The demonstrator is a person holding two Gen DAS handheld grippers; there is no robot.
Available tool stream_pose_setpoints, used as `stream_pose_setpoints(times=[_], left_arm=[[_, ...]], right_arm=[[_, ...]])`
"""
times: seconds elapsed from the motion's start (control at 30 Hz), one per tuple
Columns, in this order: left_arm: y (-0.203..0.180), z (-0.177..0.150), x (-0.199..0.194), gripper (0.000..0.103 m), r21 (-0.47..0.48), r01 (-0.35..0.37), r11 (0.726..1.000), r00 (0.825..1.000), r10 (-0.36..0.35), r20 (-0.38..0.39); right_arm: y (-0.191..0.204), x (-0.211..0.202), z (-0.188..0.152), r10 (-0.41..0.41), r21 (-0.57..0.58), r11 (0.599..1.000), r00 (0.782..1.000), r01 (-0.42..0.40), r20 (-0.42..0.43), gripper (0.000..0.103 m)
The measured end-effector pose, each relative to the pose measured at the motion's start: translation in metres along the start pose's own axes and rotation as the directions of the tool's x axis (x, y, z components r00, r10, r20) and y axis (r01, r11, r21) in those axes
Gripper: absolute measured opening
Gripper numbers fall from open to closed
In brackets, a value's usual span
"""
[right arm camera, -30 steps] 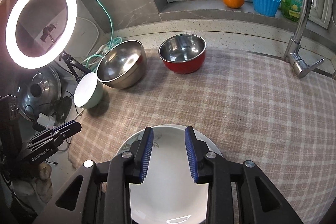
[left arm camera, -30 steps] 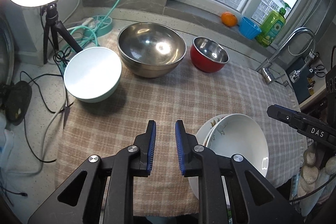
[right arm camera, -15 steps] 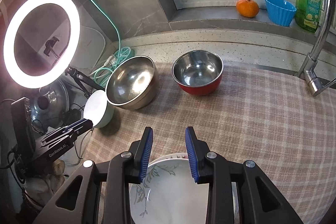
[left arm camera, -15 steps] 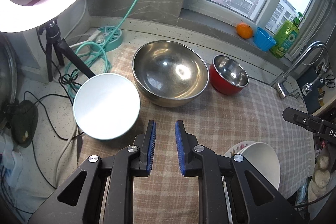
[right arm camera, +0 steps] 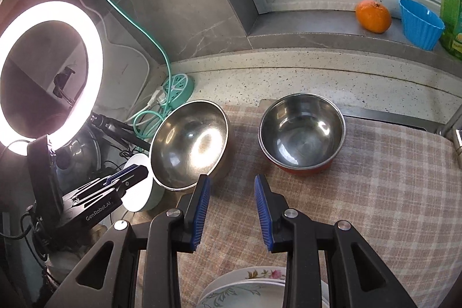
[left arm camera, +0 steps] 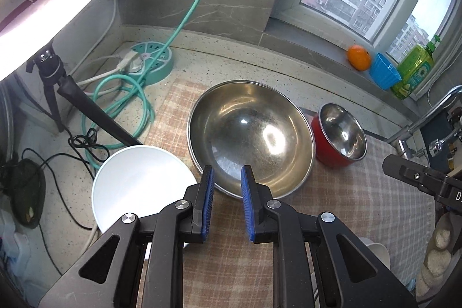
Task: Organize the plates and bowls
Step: 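Move the left gripper to the rim of the large steel bowl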
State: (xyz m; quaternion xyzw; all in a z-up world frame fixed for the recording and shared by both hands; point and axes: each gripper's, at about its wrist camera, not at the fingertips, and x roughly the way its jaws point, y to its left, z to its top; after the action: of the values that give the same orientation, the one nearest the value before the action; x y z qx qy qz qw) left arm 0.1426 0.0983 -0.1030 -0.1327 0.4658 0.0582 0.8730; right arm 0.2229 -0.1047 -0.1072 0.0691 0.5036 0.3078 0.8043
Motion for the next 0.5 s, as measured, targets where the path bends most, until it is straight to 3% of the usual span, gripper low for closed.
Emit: stream_pose_setpoints(times=[0.5], left_arm=[[0.016,0.022,0.021,0.017,-0.037,-0.041,0.998,0.999,0.041,0.007]], right_arm=[[-0.001,0.060,0.017,0.038,0.022,0.999,0.996,-0.036,-0.077,0.029]])
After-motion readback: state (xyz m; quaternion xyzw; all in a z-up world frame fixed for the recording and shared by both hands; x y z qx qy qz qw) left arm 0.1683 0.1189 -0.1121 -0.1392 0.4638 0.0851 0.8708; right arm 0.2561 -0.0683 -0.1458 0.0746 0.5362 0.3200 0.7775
